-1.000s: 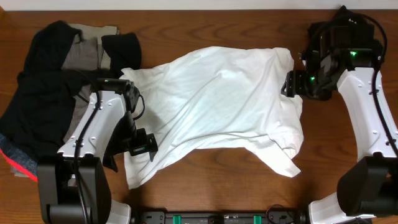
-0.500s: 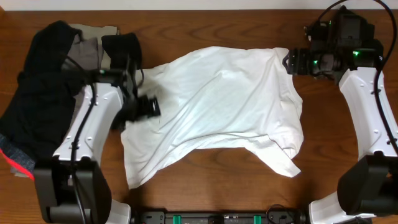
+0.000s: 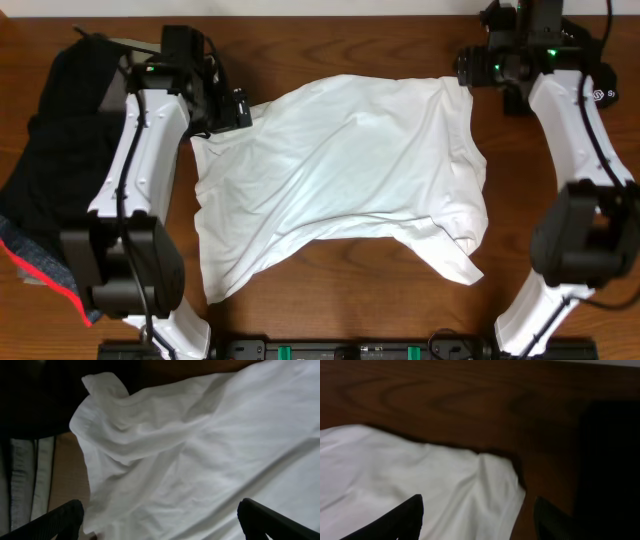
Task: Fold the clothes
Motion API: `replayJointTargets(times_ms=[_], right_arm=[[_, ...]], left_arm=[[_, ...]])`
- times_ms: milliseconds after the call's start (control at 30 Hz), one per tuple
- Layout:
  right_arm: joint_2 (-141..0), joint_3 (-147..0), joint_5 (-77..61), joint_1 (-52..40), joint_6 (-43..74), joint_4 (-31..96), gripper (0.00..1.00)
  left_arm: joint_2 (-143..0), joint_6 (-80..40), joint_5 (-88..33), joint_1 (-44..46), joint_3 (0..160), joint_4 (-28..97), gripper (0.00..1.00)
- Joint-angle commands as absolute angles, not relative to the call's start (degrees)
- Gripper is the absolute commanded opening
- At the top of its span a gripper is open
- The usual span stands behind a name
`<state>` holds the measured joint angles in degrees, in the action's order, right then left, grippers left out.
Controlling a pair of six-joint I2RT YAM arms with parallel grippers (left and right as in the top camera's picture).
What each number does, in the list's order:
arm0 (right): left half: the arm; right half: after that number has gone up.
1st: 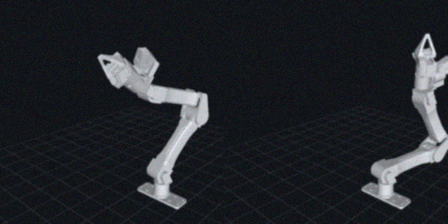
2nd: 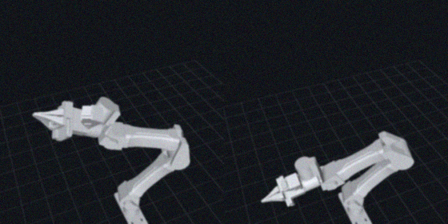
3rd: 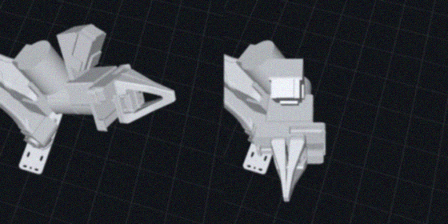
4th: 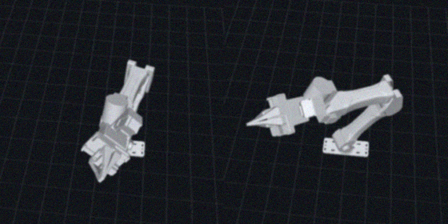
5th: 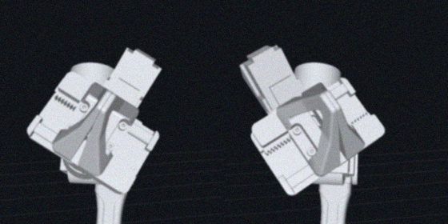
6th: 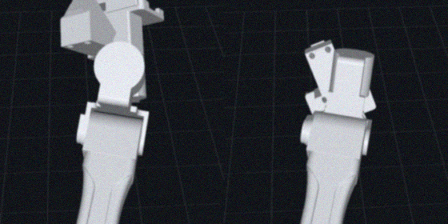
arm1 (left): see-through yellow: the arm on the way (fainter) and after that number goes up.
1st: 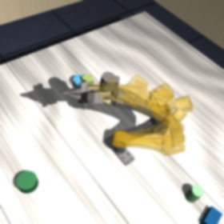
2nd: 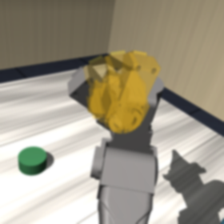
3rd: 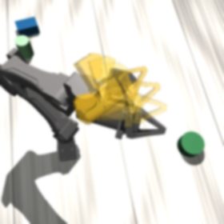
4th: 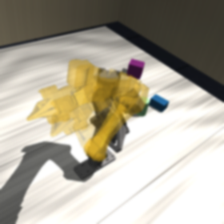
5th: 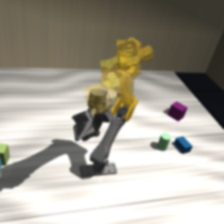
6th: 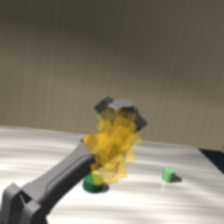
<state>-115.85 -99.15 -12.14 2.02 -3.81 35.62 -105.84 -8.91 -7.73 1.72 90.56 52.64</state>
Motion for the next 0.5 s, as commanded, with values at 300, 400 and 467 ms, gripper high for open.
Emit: replayJointTargets(times_ms=[300, 400, 467], right_arm=[[-131.3, -101.2, -12.1, 2.4, -5.0, 25.9, 0.64], [-133.4, -101.2, -11.8, 2.4, -3.7, 24.4, 0.63], [-134.7, -101.2, -11.7, 2.4, -3.2, 23.6, 0.61]], left_arm=[[-106.0, -7.3, -6.4, 1.7, 91.4, 52.8, 1.0], [-106.0, -7.3, -6.4, 1.7, 91.4, 53.0, 1.0], [-106.0, -7.3, -6.4, 1.7, 91.4, 53.2, 1.0]])
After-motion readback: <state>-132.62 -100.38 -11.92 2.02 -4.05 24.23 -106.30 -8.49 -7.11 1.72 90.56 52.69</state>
